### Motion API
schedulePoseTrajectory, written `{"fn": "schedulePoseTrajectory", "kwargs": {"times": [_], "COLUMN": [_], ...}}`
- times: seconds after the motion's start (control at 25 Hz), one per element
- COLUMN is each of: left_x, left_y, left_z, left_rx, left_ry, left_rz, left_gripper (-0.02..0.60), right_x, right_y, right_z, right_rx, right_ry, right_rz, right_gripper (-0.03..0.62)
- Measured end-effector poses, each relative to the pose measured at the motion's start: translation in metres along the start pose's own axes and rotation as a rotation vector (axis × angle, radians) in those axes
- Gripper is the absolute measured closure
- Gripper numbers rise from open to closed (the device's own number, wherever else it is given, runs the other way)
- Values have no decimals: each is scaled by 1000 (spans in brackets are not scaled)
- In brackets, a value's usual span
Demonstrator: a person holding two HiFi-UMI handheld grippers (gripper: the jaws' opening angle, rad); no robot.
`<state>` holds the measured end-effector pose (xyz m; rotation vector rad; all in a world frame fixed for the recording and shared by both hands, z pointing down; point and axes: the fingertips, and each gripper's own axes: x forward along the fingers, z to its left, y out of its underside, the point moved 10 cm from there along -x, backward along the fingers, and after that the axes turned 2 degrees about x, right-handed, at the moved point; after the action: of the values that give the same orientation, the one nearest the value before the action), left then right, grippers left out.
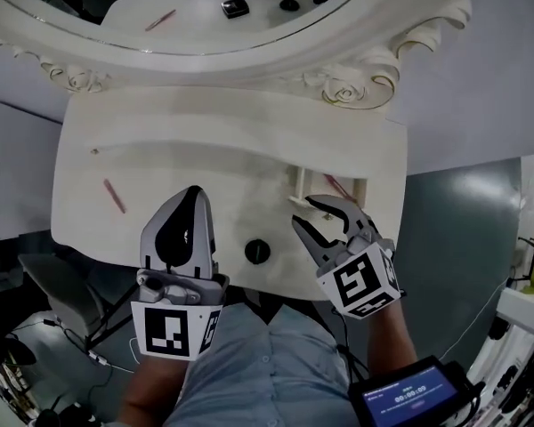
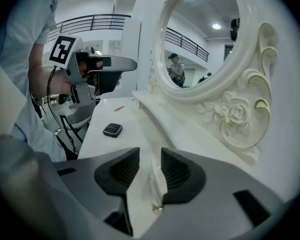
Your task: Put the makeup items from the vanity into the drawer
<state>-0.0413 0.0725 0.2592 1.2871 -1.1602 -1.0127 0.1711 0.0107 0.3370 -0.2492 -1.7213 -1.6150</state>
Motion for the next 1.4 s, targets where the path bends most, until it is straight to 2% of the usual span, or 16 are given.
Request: {"fn": "schedulePoseTrajectory", "kwargs": {"times": [0.16, 0.32, 0.6, 0.76, 0.96, 1.08, 1.2, 1.4], "left_x": [-18, -32, -41, -45, -47, -44, -40, -38], "left_y": [8, 15, 28, 40, 47, 50, 50, 35], "left_z": [2, 3, 14, 18, 20, 20, 19, 14], "left_rx": [-4, 7, 2, -17, -32, -35, -31, -14], "left_ry": [-41, -64, -84, -100, -102, -96, -83, -51], "left_rz": [7, 16, 65, 97, 116, 122, 118, 80], "left_gripper": [582, 582, 582, 582, 583, 582, 581, 582], "right_x": [18, 42, 73, 84, 84, 82, 79, 57], "right_y": [2, 18, 44, 53, 52, 51, 49, 26], "right_z": [29, 57, 72, 75, 77, 75, 73, 68], "right_rx": [-33, -59, 13, 21, 56, 77, 93, 108], "right_ry": [-114, -229, -343, -372, -397, -383, -376, -328], "right_rz": [11, 68, 149, 202, 207, 189, 171, 78], "right_gripper": [461, 461, 465, 480, 533, 576, 580, 580]}}
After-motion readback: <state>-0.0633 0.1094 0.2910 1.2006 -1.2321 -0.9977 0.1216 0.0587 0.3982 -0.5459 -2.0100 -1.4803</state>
